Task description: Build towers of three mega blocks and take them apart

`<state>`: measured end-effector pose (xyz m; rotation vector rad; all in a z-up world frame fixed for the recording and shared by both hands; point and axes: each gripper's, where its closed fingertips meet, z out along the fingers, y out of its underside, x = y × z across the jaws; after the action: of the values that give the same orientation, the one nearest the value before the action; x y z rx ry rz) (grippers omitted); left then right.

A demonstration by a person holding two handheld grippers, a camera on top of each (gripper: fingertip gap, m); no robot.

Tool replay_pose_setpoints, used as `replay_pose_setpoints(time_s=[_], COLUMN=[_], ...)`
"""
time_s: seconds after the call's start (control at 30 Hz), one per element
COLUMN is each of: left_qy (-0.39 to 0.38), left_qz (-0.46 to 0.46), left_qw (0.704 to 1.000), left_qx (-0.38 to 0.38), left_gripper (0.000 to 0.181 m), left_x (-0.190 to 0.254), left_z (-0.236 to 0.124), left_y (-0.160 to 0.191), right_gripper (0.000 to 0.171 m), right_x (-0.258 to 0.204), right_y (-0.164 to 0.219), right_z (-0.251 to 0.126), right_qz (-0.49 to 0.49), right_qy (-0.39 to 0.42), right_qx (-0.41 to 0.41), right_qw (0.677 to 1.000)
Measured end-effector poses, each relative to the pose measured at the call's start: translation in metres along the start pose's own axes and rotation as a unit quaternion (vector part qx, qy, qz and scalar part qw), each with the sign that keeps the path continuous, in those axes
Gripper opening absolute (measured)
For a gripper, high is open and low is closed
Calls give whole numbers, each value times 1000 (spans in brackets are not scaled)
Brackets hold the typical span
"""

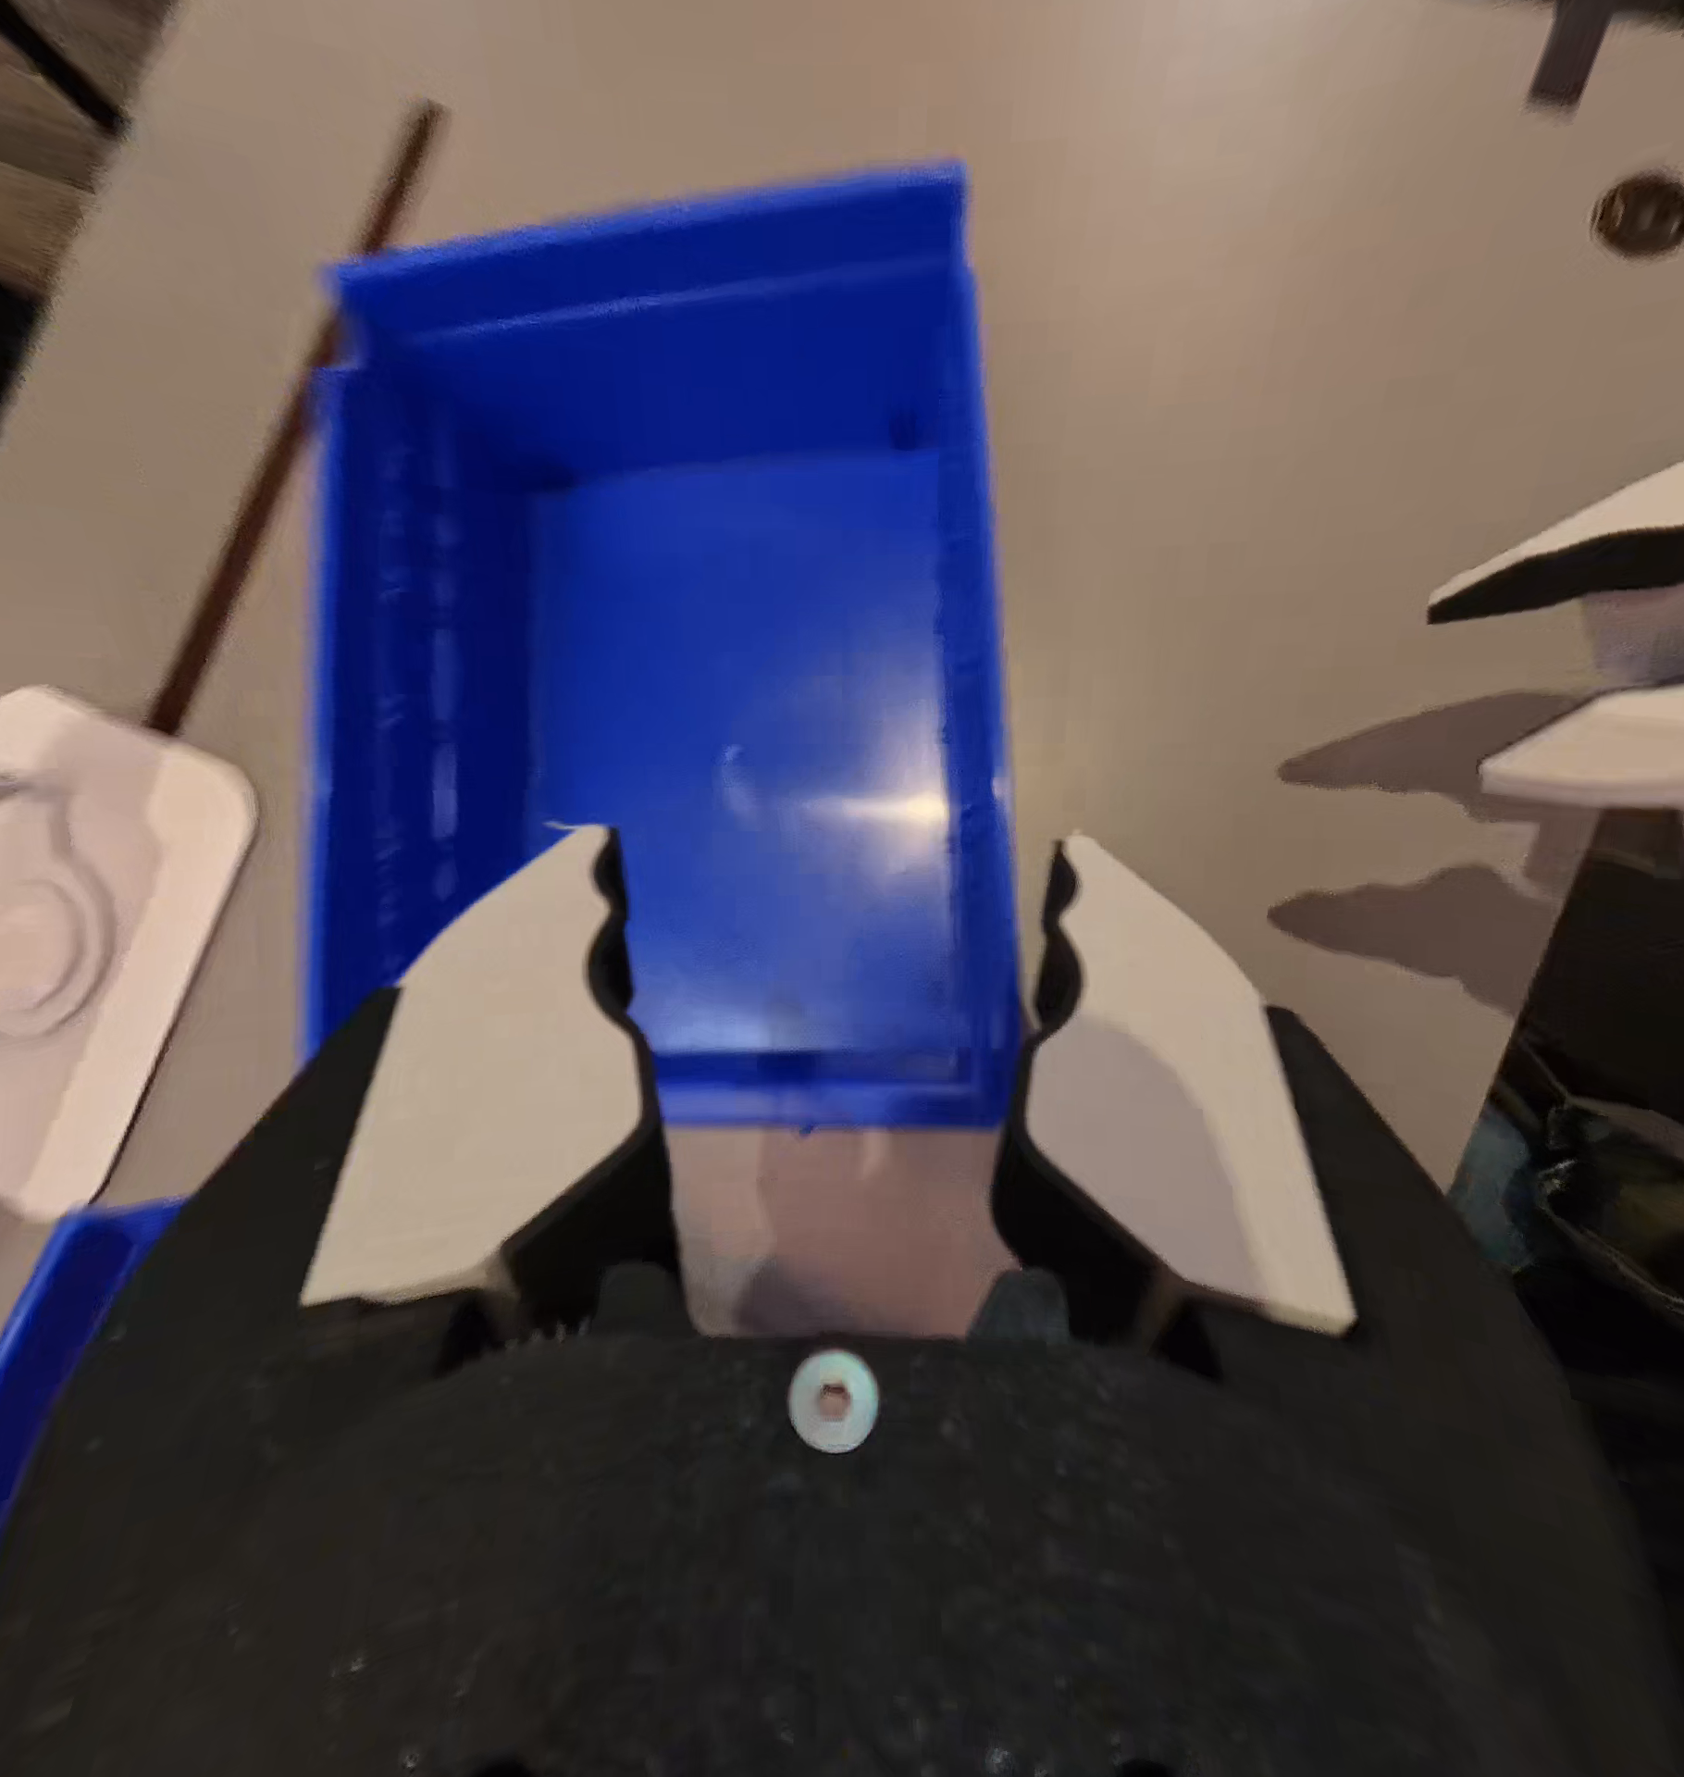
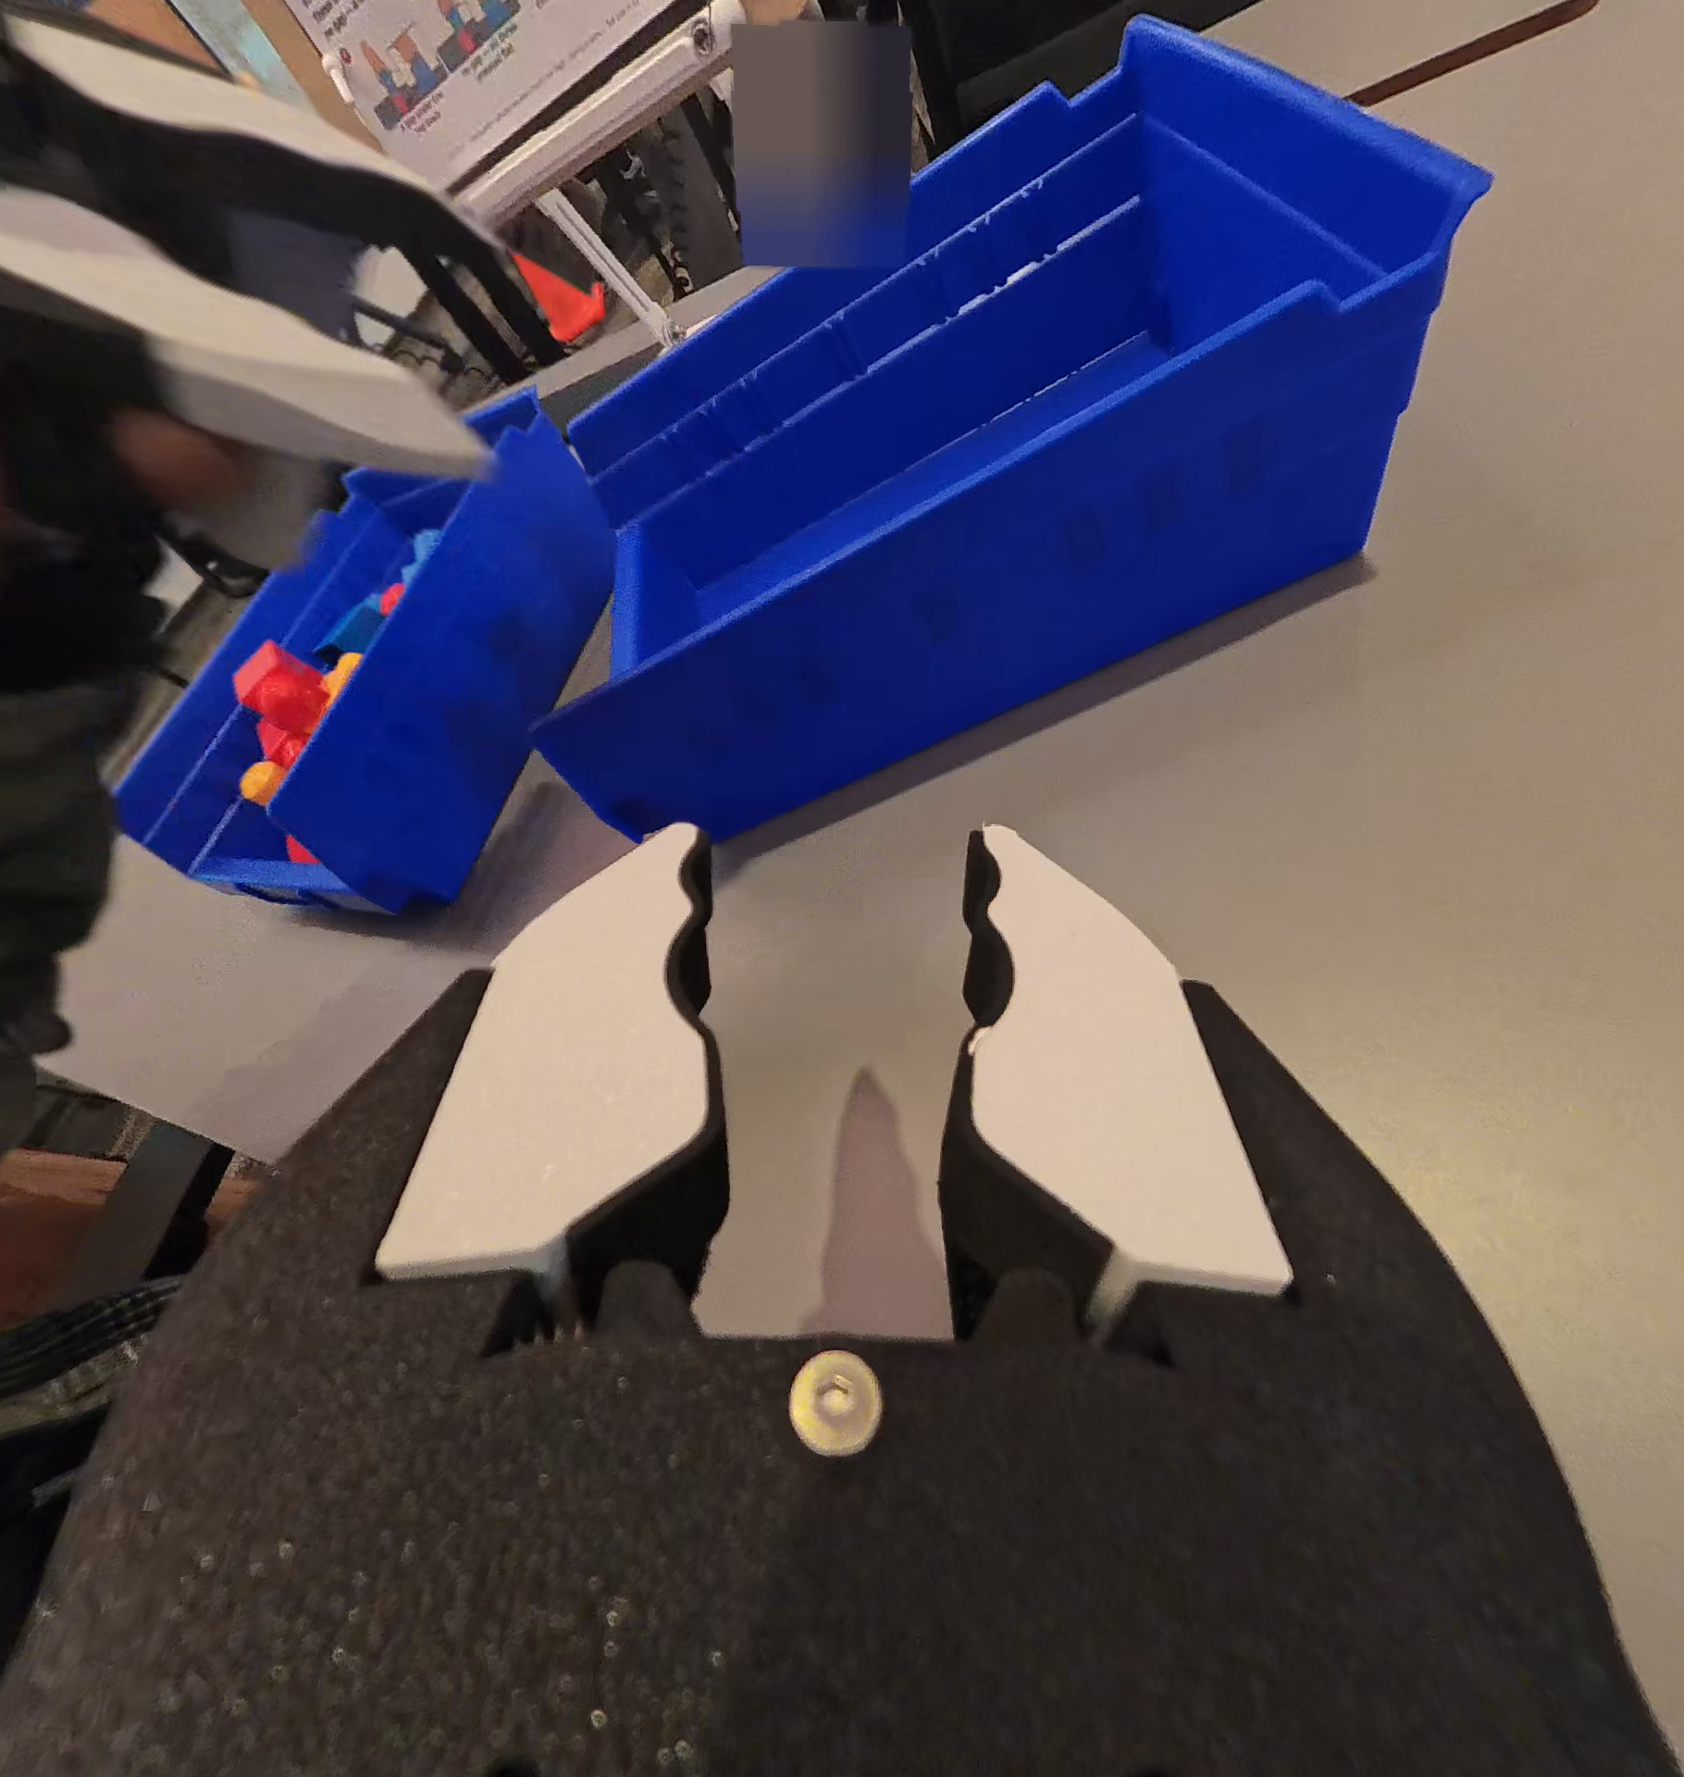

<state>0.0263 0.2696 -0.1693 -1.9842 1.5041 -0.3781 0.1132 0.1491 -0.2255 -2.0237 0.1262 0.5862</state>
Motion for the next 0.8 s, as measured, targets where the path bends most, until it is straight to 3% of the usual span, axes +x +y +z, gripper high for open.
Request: replay_pose_setpoints(time_s=[0.03, 0.13, 0.23, 0.33, 0.43, 0.63, 0.7, 0.77, 0.8], left_qy=[-12, -62, -108, -121, -99, -27, 3, 42, 37], left_qz=[-22, -109, -222, -326, -395, -447, -456, -469, -472], left_qw=[1000, 992, 969, 935, 906, 884, 880, 876, 874], left_qx=[17, 25, -23, -69, -118, -136, -134, -109, -110], left_gripper=[92, 103, 106, 107, 107, 82, 59, 25, 21], left_x=[-20, -95, -164, -205, -218, -211, -205, -199, -199], left_z=[-25, -91, -133, -149, -142, -112, -104, -98, -98], left_y=[9, 66, 158, 243, 306, 345, 346, 339, 340], right_gripper=[50, 51, 51, 52, 52, 52, 51, 51, 51], right_x=[0, 1, 0, -7, -19, -31, -32, -32, -32], right_y=[1, 3, 4, 3, 1, 0, 1, 1, 1], right_z=[0, 2, 9, 18, 24, 26, 26, 26, 27], right_qz=[-1, 2, 8, 3, -6, -14, -15, -14, -13], right_qy=[-1, -4, -8, -15, -23, -27, -26, -26, -26], right_qx=[-2, -1, -7, -13, -18, -19, -21, -21, -21], right_qw=[1000, 1000, 1000, 1000, 1000, 999, 999, 999, 999])
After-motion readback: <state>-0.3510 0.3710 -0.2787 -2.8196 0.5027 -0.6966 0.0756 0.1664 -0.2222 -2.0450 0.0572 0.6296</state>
